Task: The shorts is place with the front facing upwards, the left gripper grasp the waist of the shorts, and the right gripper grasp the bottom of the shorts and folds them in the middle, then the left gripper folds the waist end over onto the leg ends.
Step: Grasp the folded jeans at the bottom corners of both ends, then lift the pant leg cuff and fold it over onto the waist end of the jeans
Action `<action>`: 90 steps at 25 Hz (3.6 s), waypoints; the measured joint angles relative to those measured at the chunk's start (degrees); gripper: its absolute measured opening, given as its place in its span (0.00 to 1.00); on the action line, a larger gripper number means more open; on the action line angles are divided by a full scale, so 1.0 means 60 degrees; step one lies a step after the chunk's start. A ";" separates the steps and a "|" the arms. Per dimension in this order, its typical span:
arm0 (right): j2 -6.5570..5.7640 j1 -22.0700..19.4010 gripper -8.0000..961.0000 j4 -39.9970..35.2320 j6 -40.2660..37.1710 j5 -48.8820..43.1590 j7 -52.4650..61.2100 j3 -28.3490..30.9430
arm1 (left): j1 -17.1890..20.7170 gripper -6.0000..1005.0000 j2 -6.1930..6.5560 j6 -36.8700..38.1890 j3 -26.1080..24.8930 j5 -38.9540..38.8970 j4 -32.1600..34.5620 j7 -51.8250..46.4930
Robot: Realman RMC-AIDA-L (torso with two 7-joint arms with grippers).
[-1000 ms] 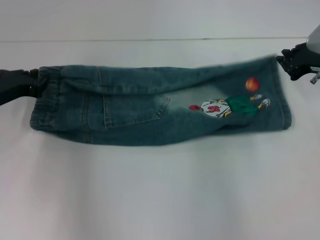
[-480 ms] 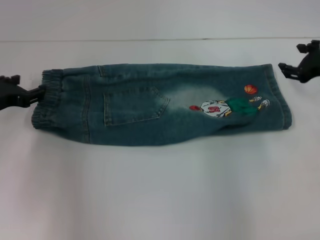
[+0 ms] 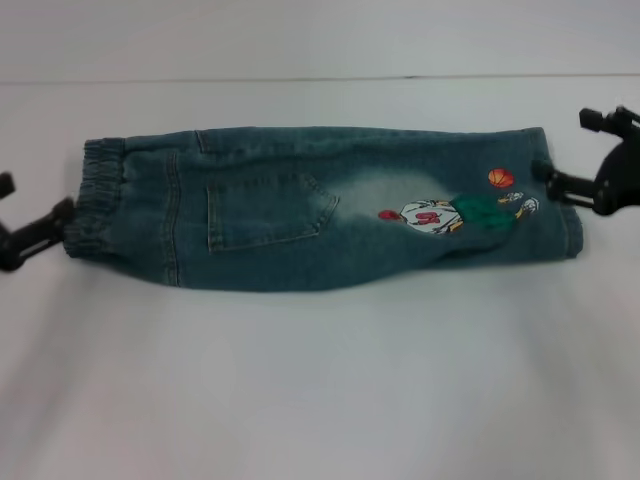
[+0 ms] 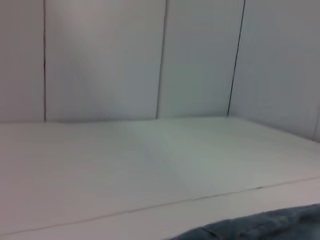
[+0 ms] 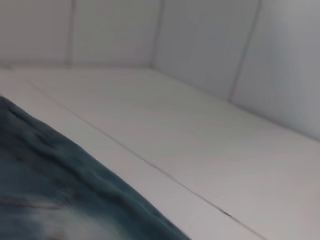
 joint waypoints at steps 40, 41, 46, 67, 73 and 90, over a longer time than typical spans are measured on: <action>-0.0038 0.0361 0.94 0.3387 -0.2321 0.0215 -0.3117 -0.0260 | -0.1002 0.74 0.0086 -0.2890 0.0380 0.1563 -0.1775 0.1124; -0.0034 0.0391 0.94 0.3383 -0.2353 0.0123 -0.3076 -0.0273 | -0.1003 0.72 0.0086 -0.2877 0.0388 0.1563 -0.1779 0.1123; -0.0042 0.0412 0.94 0.3398 -0.2587 0.0086 -0.3040 -0.0390 | -0.1023 0.60 0.0070 -0.2856 0.0566 0.1562 -0.1783 0.1176; 0.0029 0.0475 0.91 0.3577 -0.2405 0.0611 -0.3057 -0.0262 | -0.1022 0.05 0.0027 -0.1658 0.0845 0.1502 -0.0869 0.0447; 0.0042 0.0751 0.85 0.4172 -0.1713 0.1414 -0.3562 -0.0241 | -0.1081 0.05 0.0074 -0.0164 0.0879 0.1688 0.0504 -0.1131; 0.0178 0.3118 0.16 0.7226 0.1092 0.3899 -0.5998 -0.0246 | -0.1996 0.05 0.0071 0.1729 0.1106 0.1990 0.3046 -0.4457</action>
